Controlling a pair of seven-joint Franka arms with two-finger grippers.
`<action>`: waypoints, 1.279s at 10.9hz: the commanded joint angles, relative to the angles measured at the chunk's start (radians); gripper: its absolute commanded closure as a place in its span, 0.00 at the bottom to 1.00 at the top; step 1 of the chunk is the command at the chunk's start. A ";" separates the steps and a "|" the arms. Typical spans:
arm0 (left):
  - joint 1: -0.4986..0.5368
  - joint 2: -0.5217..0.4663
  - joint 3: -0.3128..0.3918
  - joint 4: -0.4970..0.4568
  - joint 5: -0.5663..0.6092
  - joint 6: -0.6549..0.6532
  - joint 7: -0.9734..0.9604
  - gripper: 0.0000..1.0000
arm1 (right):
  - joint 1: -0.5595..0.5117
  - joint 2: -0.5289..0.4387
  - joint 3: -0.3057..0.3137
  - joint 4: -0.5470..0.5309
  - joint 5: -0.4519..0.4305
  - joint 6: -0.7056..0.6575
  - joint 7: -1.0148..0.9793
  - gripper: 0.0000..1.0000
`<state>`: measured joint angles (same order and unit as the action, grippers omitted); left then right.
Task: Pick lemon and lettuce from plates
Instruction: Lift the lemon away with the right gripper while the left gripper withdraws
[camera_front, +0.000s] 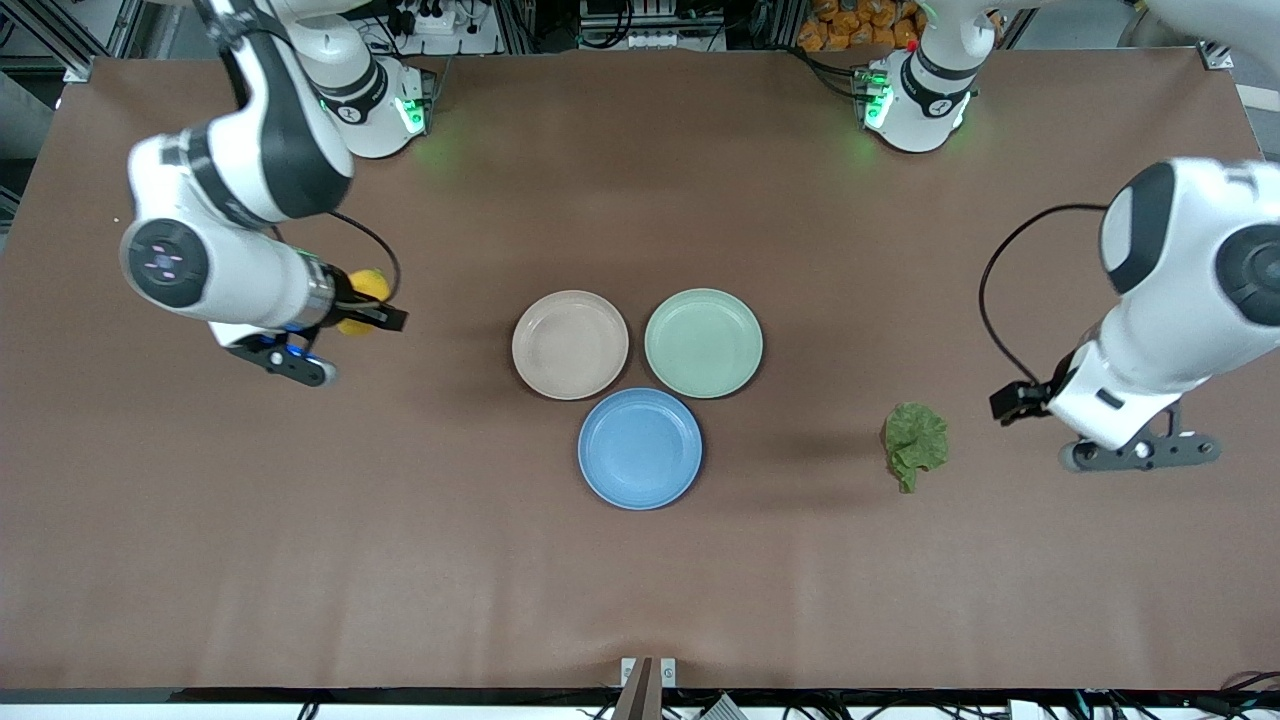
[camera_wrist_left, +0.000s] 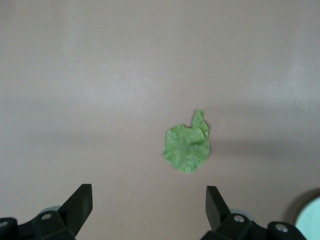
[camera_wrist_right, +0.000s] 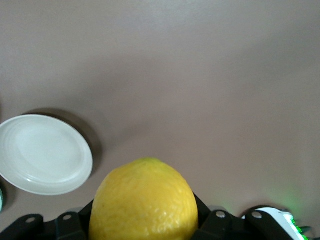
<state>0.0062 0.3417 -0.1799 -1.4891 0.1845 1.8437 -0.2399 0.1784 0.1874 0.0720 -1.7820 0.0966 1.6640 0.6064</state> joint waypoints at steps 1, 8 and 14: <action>0.003 -0.107 -0.009 -0.017 -0.051 -0.095 0.024 0.00 | -0.075 -0.045 0.009 0.036 0.009 -0.104 -0.130 0.65; 0.012 -0.257 0.000 -0.019 -0.115 -0.233 0.027 0.00 | -0.215 -0.123 0.008 0.092 -0.124 -0.187 -0.472 0.65; 0.061 -0.349 0.005 -0.025 -0.184 -0.320 0.086 0.00 | -0.277 -0.152 0.009 0.078 -0.150 -0.161 -0.614 0.65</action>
<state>0.0512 0.0428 -0.1763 -1.4907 0.0411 1.5584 -0.1836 -0.0813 0.0608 0.0673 -1.6853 -0.0392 1.4853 0.0211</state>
